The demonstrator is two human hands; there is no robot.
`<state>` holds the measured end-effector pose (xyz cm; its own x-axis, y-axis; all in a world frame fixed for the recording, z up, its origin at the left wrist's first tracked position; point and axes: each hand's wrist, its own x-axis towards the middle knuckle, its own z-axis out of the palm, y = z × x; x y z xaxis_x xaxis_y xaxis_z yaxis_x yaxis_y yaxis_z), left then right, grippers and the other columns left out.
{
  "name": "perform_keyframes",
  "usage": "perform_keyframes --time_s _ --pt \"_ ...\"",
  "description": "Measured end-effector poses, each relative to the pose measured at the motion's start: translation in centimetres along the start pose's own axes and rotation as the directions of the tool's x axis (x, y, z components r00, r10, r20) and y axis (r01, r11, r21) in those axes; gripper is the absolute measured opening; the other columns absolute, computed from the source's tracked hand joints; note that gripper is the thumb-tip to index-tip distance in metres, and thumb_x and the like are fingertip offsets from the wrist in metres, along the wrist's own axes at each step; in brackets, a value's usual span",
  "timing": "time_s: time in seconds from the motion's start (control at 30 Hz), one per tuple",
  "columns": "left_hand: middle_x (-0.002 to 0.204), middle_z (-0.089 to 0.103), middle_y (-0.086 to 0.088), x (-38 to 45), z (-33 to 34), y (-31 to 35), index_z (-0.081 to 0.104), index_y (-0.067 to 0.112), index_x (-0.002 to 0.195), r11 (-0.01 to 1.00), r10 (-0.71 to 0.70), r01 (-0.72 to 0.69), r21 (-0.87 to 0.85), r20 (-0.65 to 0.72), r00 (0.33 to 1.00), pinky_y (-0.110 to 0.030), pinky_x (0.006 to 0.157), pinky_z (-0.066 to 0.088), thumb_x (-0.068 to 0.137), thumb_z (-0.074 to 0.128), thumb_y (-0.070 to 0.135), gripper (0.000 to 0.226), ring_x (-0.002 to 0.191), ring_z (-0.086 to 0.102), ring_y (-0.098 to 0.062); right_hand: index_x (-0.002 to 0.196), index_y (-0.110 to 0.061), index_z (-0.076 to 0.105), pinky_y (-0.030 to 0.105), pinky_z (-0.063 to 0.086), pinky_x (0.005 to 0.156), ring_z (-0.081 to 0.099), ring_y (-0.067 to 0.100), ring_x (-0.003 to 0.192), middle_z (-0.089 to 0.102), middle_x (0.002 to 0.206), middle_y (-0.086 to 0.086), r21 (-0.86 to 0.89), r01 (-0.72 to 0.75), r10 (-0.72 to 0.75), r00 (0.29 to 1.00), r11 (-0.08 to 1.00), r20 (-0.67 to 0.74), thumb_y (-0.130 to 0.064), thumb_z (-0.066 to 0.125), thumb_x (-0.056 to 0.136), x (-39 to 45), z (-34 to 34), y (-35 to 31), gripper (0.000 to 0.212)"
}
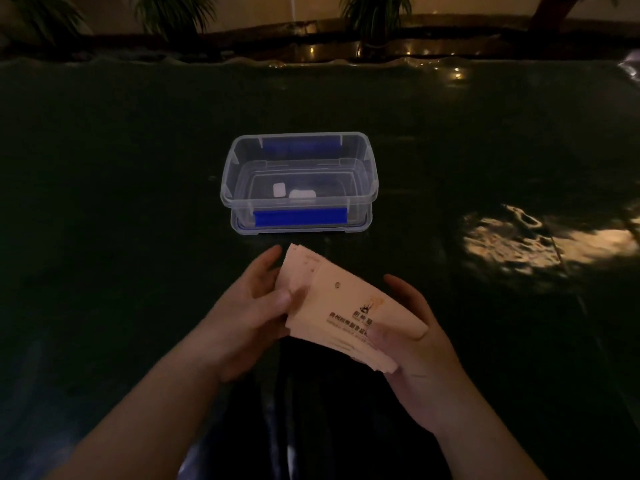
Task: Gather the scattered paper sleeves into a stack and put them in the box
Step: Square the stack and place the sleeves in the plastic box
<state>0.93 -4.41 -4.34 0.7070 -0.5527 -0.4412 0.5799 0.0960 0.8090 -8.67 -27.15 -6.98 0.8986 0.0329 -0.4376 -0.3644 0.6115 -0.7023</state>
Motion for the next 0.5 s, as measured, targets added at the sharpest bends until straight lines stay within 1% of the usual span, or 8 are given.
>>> perform_keyframes --time_s 0.03,0.07,0.13,0.2,0.27,0.3,0.4,0.5 --pt "0.138 0.068 -0.006 0.0 -0.4 0.4 0.036 0.051 0.146 0.995 -0.016 0.01 0.104 0.062 0.998 -0.043 0.087 0.062 0.049 0.102 0.033 0.119 0.121 0.07 -0.032 0.108 -0.06 0.067 0.056 0.063 0.078 0.074 0.034 0.105 0.074 0.12 0.007 -0.109 0.012 -0.013 1.0 0.994 -0.009 -0.015 0.102 0.035 0.0 0.0 0.0 0.092" --pt "0.136 0.069 -0.001 0.1 -0.6 0.7 0.032 0.049 0.149 0.975 -0.031 0.007 0.22 0.103 0.994 -0.043 0.09 0.061 0.057 0.097 0.029 0.114 0.124 0.068 -0.03 0.111 -0.066 0.062 0.054 0.063 0.08 0.073 0.028 0.109 0.07 0.124 -0.002 -0.234 0.039 -0.042 0.999 0.971 -0.009 -0.023 0.102 0.038 0.2 0.0 -0.1 0.094" --pt "0.135 0.069 0.009 0.3 -0.7 0.6 0.021 0.05 0.153 0.912 -0.02 -0.025 0.409 0.106 0.994 -0.042 0.096 0.06 0.06 0.096 0.028 0.122 0.126 0.067 -0.021 0.12 -0.073 0.051 0.045 0.061 0.086 0.068 0.009 0.112 0.065 0.121 -0.025 -0.44 0.113 -0.112 0.993 0.891 0.029 -0.035 0.099 0.046 0.6 0.2 -0.3 0.097" --pt "0.135 0.066 0.018 0.5 -0.1 0.2 0.012 0.049 0.154 0.853 0.04 -0.079 0.516 0.086 0.996 -0.041 0.103 0.056 0.059 0.097 0.031 0.128 0.129 0.063 -0.011 0.127 -0.074 0.043 0.036 0.056 0.09 0.062 -0.006 0.112 0.06 0.118 -0.039 -0.534 0.166 -0.154 0.986 0.829 0.067 -0.037 0.098 0.052 1.2 0.1 -0.3 0.1" --pt "0.133 0.063 0.028 0.7 0.2 -0.7 0.006 0.046 0.154 0.809 0.081 -0.106 0.578 0.069 0.994 -0.034 0.107 0.053 0.059 0.095 0.035 0.13 0.131 0.058 -0.001 0.131 -0.073 0.04 0.034 0.054 0.092 0.061 -0.007 0.114 0.06 0.119 -0.039 -0.555 0.182 -0.168 0.983 0.812 0.077 -0.035 0.098 0.055 2.0 -0.3 0.0 0.103" --pt "0.133 0.062 0.027 0.8 0.3 -1.0 0.004 0.043 0.155 0.803 0.089 -0.107 0.587 0.059 0.994 -0.033 0.109 0.051 0.059 0.094 0.036 0.131 0.131 0.057 0.002 0.131 -0.072 0.04 0.036 0.054 0.094 0.062 -0.005 0.116 0.061 0.12 -0.037 -0.552 0.182 -0.169 0.983 0.814 0.075 -0.034 0.098 0.054 2.4 -0.5 0.3 0.104" --pt "0.139 0.059 0.015 1.5 0.4 -1.8 0.007 0.036 0.156 0.815 0.107 -0.104 0.57 0.029 0.994 -0.036 0.111 0.049 0.057 0.093 0.038 0.131 0.13 0.056 0.004 0.13 -0.071 0.045 0.042 0.056 0.096 0.064 0.004 0.118 0.067 0.12 -0.029 -0.474 0.171 -0.163 0.985 0.864 0.058 -0.033 0.101 0.051 3.6 -1.1 1.4 0.104" --pt "0.142 0.057 0.013 1.9 0.3 -2.6 0.007 0.037 0.156 0.849 0.092 -0.087 0.521 0.018 0.996 -0.038 0.113 0.047 0.056 0.094 0.037 0.132 0.131 0.056 0.002 0.121 -0.074 0.051 0.047 0.058 0.095 0.065 0.017 0.122 0.069 0.125 -0.015 -0.331 0.122 -0.121 0.992 0.936 0.021 -0.025 0.104 0.047 4.3 -1.6 2.5 0.103"
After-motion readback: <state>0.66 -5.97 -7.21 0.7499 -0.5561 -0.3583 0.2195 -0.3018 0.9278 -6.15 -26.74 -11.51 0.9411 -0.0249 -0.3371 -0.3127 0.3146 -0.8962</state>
